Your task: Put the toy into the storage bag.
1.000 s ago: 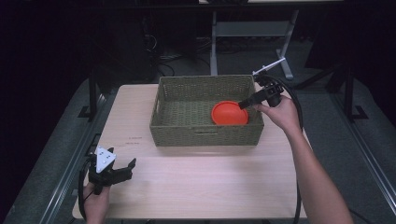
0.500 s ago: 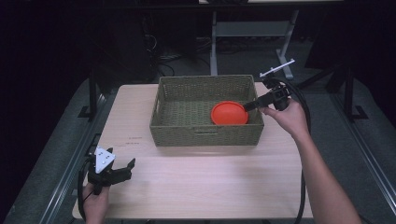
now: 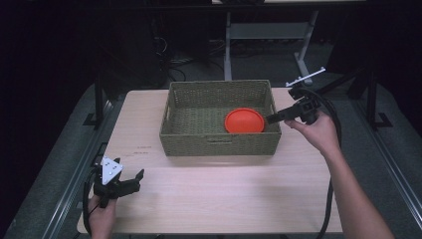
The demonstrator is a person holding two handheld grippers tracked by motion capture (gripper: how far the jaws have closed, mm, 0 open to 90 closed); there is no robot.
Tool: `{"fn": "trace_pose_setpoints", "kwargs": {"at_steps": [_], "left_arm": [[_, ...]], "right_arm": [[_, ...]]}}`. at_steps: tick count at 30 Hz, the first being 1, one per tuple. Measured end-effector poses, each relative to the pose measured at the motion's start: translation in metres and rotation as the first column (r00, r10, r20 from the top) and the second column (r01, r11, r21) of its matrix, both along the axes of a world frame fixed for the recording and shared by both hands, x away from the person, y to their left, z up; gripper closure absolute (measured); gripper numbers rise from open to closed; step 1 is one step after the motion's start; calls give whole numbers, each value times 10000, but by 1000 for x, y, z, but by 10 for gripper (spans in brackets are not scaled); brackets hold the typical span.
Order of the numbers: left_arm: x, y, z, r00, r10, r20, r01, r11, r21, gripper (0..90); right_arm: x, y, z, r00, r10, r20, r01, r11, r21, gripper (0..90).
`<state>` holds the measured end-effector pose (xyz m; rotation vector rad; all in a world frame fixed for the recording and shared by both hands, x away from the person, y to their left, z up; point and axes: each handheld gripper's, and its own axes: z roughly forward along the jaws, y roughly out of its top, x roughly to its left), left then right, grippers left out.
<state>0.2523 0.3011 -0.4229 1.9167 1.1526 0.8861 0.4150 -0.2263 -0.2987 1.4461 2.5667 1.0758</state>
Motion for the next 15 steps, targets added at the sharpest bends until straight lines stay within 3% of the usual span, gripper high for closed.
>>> {"fn": "trace_pose_setpoints", "kwargs": {"at_steps": [15], "left_arm": [[0,0,0,10000,12,-16,-12,10000,14,129]], "right_arm": [[-16,-24,-17,9997,-217,-54,218,9994,261,349]]}}
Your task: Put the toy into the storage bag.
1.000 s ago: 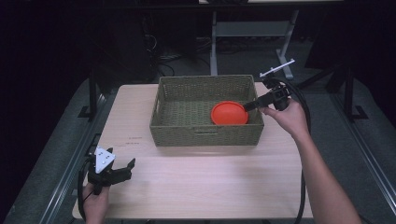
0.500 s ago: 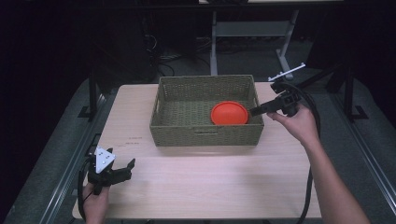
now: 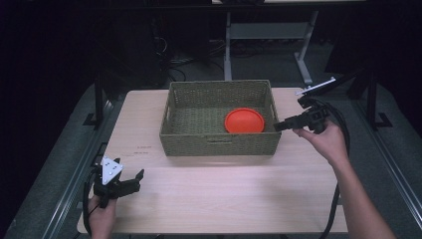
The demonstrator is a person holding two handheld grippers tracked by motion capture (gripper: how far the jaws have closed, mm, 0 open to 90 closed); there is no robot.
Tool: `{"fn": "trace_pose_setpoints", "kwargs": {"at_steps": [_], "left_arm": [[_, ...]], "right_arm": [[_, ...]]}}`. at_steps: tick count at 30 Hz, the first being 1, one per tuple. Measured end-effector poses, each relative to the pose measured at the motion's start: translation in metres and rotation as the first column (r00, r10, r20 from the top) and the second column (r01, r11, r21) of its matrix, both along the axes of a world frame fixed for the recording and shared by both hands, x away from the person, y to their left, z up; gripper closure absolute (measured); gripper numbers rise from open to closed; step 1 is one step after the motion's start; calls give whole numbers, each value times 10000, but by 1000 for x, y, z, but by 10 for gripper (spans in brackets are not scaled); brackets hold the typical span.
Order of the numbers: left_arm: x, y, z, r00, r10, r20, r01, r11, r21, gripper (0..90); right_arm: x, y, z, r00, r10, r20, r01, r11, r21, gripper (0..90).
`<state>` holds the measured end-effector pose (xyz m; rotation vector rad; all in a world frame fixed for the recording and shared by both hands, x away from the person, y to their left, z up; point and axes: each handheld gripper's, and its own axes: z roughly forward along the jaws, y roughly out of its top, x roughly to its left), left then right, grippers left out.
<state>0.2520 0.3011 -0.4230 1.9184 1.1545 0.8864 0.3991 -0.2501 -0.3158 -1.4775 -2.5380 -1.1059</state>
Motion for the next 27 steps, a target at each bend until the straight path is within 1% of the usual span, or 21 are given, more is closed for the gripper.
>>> {"fn": "trace_pose_setpoints", "kwargs": {"at_steps": [2,5,11,16,19,21,23,27], "left_arm": [[0,0,0,10000,-4,1,4,10000,11,129],[0,0,0,10000,-10,7,10,10000,19,128],[0,-1,0,10000,-19,17,19,10000,22,129],[0,-1,0,10000,-38,9,38,10000,37,128],[0,-1,0,10000,-32,9,32,10000,46,129],[0,-1,-1,10000,-26,1,26,10000,37,128],[0,-1,-1,10000,-32,-4,32,10000,37,128],[0,-2,-1,10000,-37,-20,37,10000,54,129]], "right_arm": [[-2,-5,-3,10000,-36,39,35,9999,146,347],[-5,-13,-9,9999,-132,47,131,9996,235,347],[-10,-23,-21,9996,-224,-193,232,9988,437,346],[-16,-31,-31,9992,-381,-154,390,9975,591,345],[-19,-35,-34,9990,-443,-109,448,9972,606,345],[-23,-40,-39,9986,-527,-73,531,9964,655,341],[-26,-42,-43,9981,-609,-116,615,9956,707,340],[-30,-47,-51,9977,-656,-145,664,9956,658,337]]}}
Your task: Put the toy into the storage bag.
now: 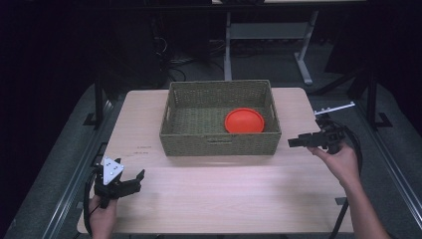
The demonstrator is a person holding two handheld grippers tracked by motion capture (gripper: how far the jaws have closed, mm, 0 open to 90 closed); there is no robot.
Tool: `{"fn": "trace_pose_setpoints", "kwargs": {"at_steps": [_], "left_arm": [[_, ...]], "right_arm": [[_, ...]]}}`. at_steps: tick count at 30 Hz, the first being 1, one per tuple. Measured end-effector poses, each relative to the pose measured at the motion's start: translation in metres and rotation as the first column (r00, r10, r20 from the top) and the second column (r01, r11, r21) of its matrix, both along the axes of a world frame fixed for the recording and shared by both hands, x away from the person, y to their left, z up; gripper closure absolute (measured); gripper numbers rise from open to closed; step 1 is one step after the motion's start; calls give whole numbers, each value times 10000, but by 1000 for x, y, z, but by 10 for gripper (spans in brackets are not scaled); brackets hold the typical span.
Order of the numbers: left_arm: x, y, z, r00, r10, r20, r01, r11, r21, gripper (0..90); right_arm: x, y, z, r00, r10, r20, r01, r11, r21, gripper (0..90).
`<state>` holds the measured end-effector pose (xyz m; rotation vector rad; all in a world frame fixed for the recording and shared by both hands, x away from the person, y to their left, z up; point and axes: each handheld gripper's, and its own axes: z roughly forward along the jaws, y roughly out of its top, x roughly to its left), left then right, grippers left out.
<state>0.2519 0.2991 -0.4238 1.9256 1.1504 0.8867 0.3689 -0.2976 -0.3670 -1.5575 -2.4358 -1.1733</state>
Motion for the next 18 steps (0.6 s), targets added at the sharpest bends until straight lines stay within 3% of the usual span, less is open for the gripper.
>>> {"fn": "trace_pose_setpoints", "kwargs": {"at_steps": [18], "left_arm": [[0,-1,-1,10000,-23,-33,23,10000,43,128]], "right_arm": [[-20,-13,-30,9999,-94,-84,93,10000,-19,334]]}}
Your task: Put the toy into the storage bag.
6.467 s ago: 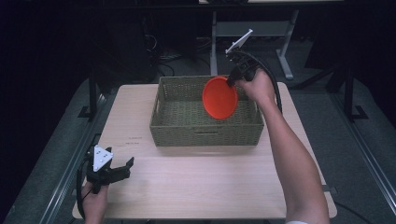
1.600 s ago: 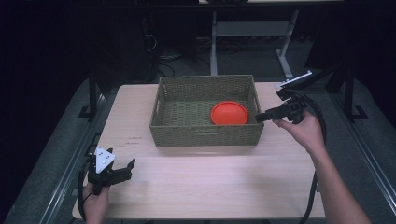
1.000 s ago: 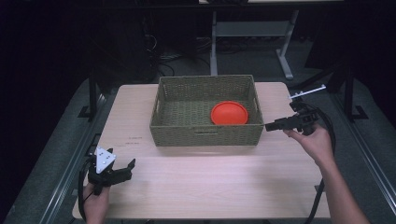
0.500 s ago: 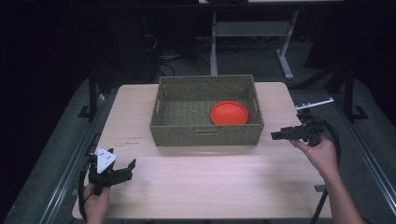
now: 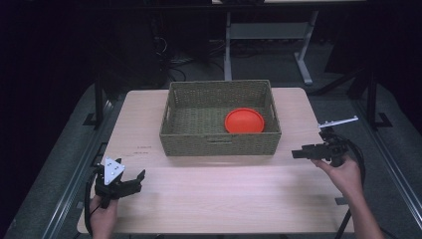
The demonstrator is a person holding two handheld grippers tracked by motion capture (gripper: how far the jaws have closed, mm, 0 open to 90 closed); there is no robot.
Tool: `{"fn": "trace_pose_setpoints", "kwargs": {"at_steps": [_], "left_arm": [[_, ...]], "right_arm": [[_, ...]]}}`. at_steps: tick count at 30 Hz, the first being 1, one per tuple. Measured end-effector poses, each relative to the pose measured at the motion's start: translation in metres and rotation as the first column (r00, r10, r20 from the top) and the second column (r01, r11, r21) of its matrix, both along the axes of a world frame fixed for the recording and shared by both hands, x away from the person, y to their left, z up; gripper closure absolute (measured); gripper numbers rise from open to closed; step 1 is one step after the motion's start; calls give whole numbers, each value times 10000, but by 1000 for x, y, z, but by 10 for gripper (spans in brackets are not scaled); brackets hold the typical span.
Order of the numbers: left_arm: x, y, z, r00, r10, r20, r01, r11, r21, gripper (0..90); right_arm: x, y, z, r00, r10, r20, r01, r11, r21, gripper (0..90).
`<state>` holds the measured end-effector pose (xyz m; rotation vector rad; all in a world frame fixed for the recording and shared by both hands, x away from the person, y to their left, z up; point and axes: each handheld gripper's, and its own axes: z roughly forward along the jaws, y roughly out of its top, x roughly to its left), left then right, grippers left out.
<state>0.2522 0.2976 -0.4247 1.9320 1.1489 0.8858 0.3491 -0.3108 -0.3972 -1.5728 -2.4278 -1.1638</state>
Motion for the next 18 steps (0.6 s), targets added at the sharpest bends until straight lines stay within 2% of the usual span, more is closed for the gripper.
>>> {"fn": "trace_pose_setpoints", "kwargs": {"at_steps": [13,18], "left_arm": [[0,0,-1,10000,-1,-27,1,10000,-3,128],[1,0,-1,10000,10,-17,-10,10000,-17,128]], "right_arm": [[-14,-7,-27,9997,-41,-223,49,9993,368,312],[-19,-9,-33,9994,-105,-317,116,9993,356,307]]}}
